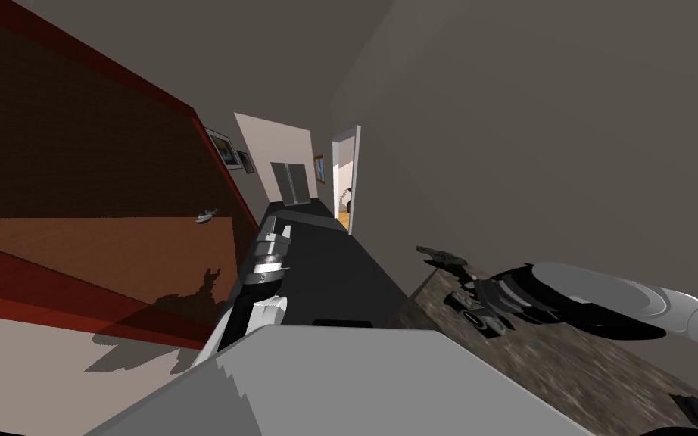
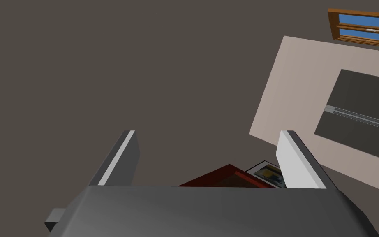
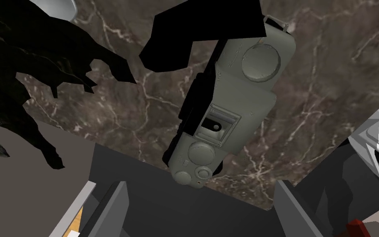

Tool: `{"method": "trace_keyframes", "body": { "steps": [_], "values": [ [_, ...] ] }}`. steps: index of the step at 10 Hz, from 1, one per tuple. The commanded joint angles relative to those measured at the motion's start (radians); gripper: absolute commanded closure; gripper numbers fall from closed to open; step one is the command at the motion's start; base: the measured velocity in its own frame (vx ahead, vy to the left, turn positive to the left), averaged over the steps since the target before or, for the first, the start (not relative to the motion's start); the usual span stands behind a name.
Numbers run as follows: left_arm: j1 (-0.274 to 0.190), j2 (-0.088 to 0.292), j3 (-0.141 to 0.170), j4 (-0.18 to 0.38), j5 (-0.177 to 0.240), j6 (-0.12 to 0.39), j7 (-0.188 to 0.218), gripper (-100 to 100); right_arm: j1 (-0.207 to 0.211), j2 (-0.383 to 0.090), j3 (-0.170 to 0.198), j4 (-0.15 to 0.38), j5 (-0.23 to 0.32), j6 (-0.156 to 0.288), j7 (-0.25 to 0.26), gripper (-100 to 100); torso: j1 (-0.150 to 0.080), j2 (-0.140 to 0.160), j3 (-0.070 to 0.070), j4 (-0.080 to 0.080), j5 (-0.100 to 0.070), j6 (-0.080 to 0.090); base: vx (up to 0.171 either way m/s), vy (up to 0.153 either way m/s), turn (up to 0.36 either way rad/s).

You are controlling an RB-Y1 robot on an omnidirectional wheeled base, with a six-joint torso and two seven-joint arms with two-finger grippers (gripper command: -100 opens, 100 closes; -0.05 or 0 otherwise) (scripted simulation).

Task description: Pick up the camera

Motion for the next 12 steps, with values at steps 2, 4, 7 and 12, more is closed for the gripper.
{"method": "trace_keyframes", "body": {
  "steps": [2, 4, 7, 12],
  "values": [
    [0.0, 0.0, 0.0, 0.0, 0.0, 0.0, 0.0, 0, 0.019, 0.009, 0.05, 0.009, 0.013, -0.012, 0.014, -100, -0.003, -0.001, 0.0, 0.0, -0.001, 0.0, 0.015, -0.051, 0.101],
    [0.0, 0.0, 0.0, 0.0, 0.0, 0.0, 0.0, 0, 0.011, 0.013, 0.08, 0.018, 0.014, -0.013, 0.025, -100, -0.005, -0.002, -0.001, -0.001, -0.001, 0.0, 0.022, -0.046, 0.042],
    [0.0, 0.0, 0.0, 0.0, 0.0, 0.0, 0.0, 0, 0.01, 0.05, 0.066, 0.1, 0.01, -0.036, 0.029, -100, -0.005, 0.005, 0.003, 0.001, -0.001, -0.001, -0.109, -0.052, 0.258],
    [0.0, 0.0, 0.0, 0.0, 0.0, 0.0, 0.0, 0, 0.004, 0.122, 0.038, 0.237, -0.001, -0.078, 0.034, -100, -0.005, 0.006, 0.004, 0.002, 0.0, 0.0, -0.144, -0.03, 0.334]
  ]
}}
